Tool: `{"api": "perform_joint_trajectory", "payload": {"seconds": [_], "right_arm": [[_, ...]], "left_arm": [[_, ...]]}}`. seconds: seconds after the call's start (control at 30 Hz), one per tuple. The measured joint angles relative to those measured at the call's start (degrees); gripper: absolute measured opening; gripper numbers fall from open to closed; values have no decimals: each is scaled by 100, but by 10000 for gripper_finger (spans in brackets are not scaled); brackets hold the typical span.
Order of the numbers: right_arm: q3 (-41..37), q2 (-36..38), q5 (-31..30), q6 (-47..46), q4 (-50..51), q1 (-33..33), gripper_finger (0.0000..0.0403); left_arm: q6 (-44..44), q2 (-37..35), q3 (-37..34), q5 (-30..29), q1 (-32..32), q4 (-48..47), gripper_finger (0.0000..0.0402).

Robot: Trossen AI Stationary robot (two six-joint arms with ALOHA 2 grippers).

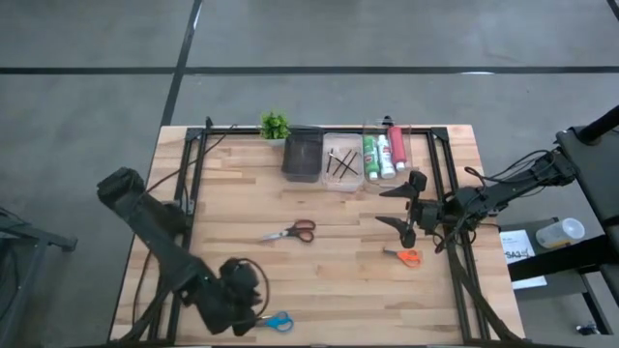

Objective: Pick & Place Paint Supplies
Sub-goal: Put the silver paint brush into the white transparent bin

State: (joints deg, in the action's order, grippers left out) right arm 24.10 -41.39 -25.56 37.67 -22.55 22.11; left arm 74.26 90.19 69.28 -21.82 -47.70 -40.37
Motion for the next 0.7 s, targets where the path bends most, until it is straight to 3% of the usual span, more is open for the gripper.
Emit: {"api": "perform_joint_trajectory", "payload": {"seconds": [0.13,0.3,0.5,0.7], "right_arm": [[0,0,0,24,-2,-2,288],[-1,0,0,4,-1,-2,288],[0,0,0,2,-2,-2,288],[-1,0,0,-1,-1,-1,288]], "left_arm": [[1010,0,-249,58,-273,15,93],[1783,0,-780,732,-355,372,93],[1803,2,-1222,951,-359,946,93],[1497,35,-1150,1161,-348,1070,93]]}}
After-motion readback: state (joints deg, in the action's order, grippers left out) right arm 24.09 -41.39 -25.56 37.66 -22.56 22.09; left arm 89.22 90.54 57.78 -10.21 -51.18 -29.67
